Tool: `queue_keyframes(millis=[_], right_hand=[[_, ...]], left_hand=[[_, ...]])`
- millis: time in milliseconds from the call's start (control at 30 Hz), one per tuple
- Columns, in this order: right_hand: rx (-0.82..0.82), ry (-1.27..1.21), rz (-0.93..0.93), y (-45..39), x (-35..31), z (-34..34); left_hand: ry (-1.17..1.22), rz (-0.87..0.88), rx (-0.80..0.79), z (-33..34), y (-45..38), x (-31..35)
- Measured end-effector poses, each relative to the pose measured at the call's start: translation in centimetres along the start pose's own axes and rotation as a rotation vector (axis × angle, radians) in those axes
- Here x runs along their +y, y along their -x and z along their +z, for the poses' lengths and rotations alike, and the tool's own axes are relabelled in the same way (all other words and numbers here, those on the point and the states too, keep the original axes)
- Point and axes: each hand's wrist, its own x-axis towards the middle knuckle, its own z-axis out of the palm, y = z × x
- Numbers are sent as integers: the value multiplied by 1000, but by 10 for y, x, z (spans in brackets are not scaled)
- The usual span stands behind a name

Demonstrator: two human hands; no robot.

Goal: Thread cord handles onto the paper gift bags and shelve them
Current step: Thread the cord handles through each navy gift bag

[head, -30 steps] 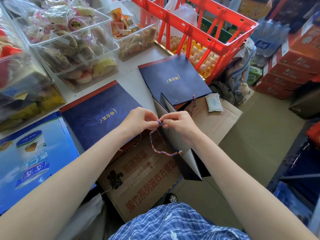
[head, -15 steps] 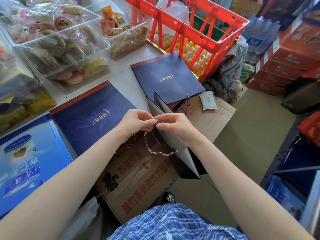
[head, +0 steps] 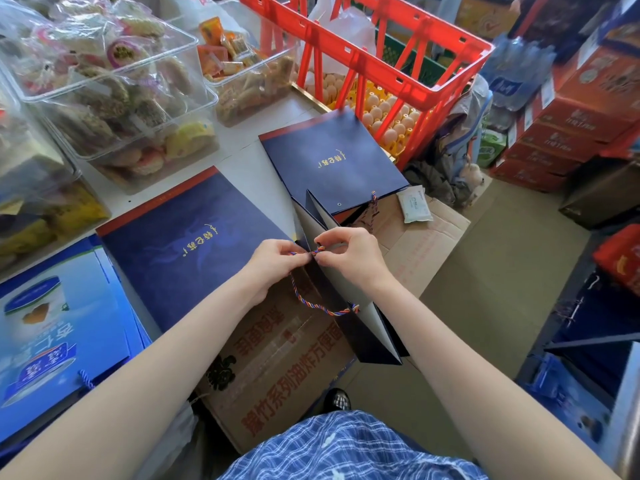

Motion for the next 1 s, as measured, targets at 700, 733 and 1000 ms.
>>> queue_keyframes(millis=[700, 733, 1000], right_hand=[[92, 136, -166, 2, 3, -33], [-12, 176, -101, 1, 4, -36], [-142, 233, -52, 3, 1, -17]], left_hand=[[26, -18, 91, -11, 6, -2], [9, -8, 90, -11, 6, -1], [-592, 235, 283, 1, 2, 4]])
